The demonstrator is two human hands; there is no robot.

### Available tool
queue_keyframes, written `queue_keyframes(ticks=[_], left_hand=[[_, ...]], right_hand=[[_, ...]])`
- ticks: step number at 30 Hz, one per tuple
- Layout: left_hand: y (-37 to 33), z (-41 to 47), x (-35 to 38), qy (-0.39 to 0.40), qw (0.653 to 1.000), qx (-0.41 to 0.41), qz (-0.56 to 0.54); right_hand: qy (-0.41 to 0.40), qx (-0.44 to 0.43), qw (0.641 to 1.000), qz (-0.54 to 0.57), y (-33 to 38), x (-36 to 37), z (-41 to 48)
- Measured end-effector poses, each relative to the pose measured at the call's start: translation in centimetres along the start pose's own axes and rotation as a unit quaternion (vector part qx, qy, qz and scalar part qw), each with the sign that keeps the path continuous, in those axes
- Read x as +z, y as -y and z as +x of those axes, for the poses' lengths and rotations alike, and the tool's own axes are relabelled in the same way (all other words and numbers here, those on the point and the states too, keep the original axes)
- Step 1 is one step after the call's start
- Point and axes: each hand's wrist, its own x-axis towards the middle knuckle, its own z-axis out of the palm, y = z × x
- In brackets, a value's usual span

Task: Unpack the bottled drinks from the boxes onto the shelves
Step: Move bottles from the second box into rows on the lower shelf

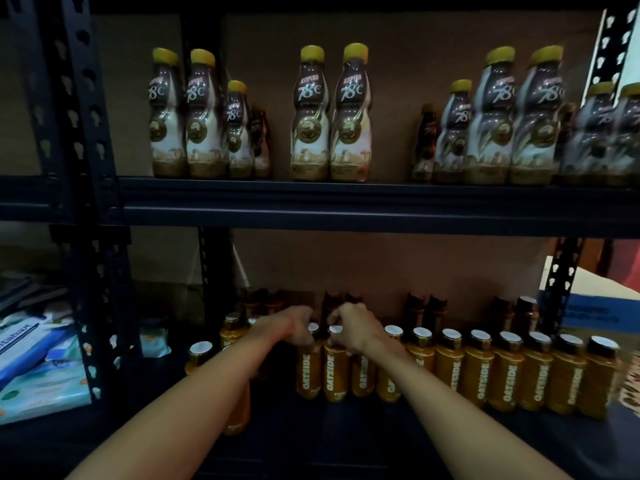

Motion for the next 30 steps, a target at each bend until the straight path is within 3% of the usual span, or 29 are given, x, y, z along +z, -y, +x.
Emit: queue_keyframes(ticks=[8, 12, 30], left_hand=[[-0.5, -2.5, 0.6, 0.005, 0.997, 0.074, 0.013], [-1.0, -3.9, 1.5, -0.002, 0.995, 0.096, 0.018], [-1.8, -5.2, 2.0, 0.011, 0.993, 0.111, 0.027]], right_hand=[[-0.030, -0.042, 0.998, -0.019, -2.5, 0.1, -4.9], [-0.041, -0.047, 0.998, 0.026, -3.4, 0.4, -7.5], [-0.031, -0.052, 0.998, 0.014, -4.0, -0.2, -9.5]])
